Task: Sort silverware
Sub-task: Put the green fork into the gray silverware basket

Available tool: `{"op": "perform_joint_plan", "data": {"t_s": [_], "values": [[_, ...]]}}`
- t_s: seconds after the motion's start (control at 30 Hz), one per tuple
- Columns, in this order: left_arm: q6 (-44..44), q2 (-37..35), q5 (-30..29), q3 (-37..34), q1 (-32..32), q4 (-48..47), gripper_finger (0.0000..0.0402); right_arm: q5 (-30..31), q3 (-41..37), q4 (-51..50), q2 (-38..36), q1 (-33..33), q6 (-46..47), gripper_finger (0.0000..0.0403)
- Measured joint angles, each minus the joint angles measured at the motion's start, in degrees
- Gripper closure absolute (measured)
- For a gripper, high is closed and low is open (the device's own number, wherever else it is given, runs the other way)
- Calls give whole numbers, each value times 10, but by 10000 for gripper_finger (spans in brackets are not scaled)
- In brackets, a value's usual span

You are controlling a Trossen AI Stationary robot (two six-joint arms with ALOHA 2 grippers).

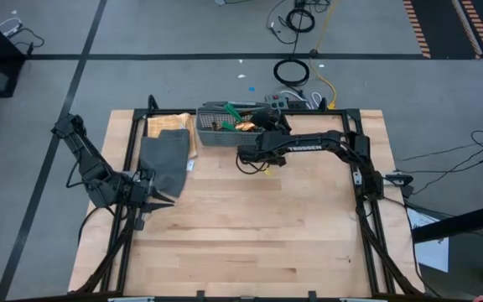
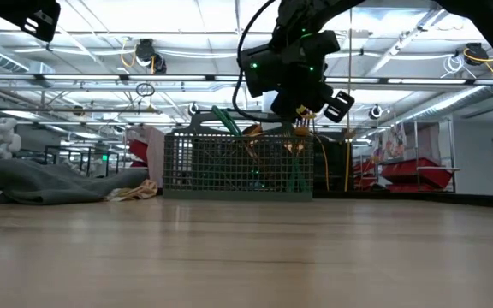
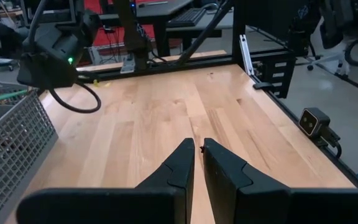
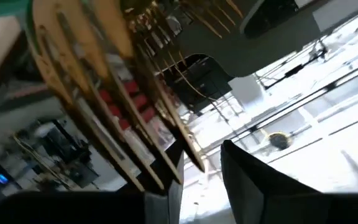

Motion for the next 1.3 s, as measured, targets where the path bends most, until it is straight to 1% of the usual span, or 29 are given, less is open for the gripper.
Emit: {"op": "perform_joint_plan", "data": {"t_s": [0.07, 0.17, 0.2, 0.3, 0.33, 0.47, 0.5, 0.57, 0.63, 0.67, 0.73, 0.8, 0.97, 1.03, 1.17, 1.3], "values": [[0, 0, 0, 0, 0, 0, 359, -11, 5, -11, -5, 2, 43, 305], [0, 0, 0, 0, 0, 0, 359, -53, 31, -52, -16, 6, 165, 306], [0, 0, 0, 0, 0, 0, 359, -88, 44, -72, -23, 8, 217, 307], [0, 0, 0, 0, 0, 0, 359, -218, 84, -125, -60, 9, 387, 307], [0, 0, 0, 0, 0, 0, 359, -259, 87, -123, -78, 5, 424, 307], [-1, 0, 0, 0, 0, 0, 359, -460, 75, -117, -156, -8, 554, 307], [-4, 0, 0, 0, 0, 0, 359, -500, 65, -123, -176, -11, 587, 307], [-11, 2, 0, 0, 0, 0, 359, -552, 35, -125, -209, -13, 637, 307], [-13, 4, 0, 0, 0, -1, 359, -566, -6, -124, -239, -12, 663, 308], [-14, 6, 0, 0, 0, -2, 359, -565, -26, -121, -252, -11, 662, 308], [-14, 8, 0, 0, 0, -5, 359, -573, -77, -100, -272, -2, 608, 308], [-14, 11, 0, 0, 0, -10, 359, -595, -129, -59, -278, 9, 509, 308], [-27, 13, 0, 0, 0, -13, 359, -616, -248, 104, -253, 38, 240, 296], [-30, 14, 0, 0, 0, -13, 359, -625, -278, 166, -229, 42, 169, 287], [-30, 15, 0, 0, 0, -13, 359, -620, -290, 243, -175, 26, 109, 277], [-30, 15, -14, 0, 0, -17, 359, -620, -263, 267, -127, 2, 87, 276]]}}
